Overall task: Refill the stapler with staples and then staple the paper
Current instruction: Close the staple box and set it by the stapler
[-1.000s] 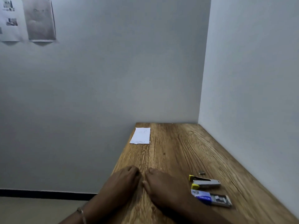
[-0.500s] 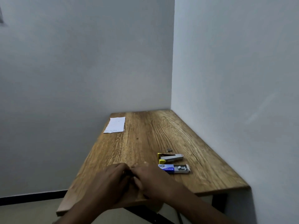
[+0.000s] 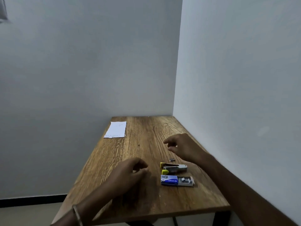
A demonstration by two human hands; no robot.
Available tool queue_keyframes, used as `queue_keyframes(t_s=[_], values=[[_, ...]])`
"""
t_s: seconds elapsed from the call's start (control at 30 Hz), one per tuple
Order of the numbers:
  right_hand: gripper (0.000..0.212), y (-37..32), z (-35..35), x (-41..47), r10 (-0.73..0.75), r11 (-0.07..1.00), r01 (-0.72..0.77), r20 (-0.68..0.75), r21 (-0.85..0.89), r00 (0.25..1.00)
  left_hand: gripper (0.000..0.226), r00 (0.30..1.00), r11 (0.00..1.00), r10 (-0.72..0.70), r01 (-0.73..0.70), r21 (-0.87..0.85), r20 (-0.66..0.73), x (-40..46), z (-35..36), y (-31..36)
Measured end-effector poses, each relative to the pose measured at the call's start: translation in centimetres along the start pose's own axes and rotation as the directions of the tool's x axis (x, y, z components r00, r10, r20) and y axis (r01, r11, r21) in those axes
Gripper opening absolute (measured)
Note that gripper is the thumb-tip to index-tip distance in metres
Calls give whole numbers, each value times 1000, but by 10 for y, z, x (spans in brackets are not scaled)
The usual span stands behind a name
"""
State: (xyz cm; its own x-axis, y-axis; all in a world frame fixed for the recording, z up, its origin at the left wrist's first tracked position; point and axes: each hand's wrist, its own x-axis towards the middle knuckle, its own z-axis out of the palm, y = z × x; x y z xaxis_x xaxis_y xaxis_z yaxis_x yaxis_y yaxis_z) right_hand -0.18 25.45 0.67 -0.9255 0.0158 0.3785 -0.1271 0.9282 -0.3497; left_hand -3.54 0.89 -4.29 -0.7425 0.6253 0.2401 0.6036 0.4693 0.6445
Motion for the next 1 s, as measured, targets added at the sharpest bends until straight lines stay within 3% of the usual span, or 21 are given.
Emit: queue_keyframes(t_s=[0.13, 0.37, 0.53, 0.7, 0.8, 0.9, 1.0], values=[[37, 27, -3, 4, 40, 996, -31, 103, -85, 994, 21, 999, 999, 12, -11, -35, 46, 9, 7, 6], [39, 46, 9, 7, 43, 996, -23, 249, -83, 968, 25, 996, 998, 64, -62, -32, 65, 11, 19, 16], [26, 45, 17, 10, 4, 999, 9, 302, -39, 953, 32, 995, 995, 93, -91, -51, 46, 11, 23, 18], [13, 44, 20, 8, -9, 1000, 13, 270, -13, 963, 38, 994, 993, 102, -101, -56, 27, 9, 30, 19], [12, 41, 14, 2, 16, 1000, -19, 171, 16, 985, 38, 995, 993, 104, -103, -62, 8, 9, 31, 19], [13, 33, -2, -13, 73, 969, -72, 7, 235, 997, 37, 996, 993, 82, -84, -87, -21, 10, 33, 19], [17, 23, -15, -42, 164, 867, -93, -104, 489, 981, 40, 997, 990, 49, -56, -128, -52, 12, 37, 19]])
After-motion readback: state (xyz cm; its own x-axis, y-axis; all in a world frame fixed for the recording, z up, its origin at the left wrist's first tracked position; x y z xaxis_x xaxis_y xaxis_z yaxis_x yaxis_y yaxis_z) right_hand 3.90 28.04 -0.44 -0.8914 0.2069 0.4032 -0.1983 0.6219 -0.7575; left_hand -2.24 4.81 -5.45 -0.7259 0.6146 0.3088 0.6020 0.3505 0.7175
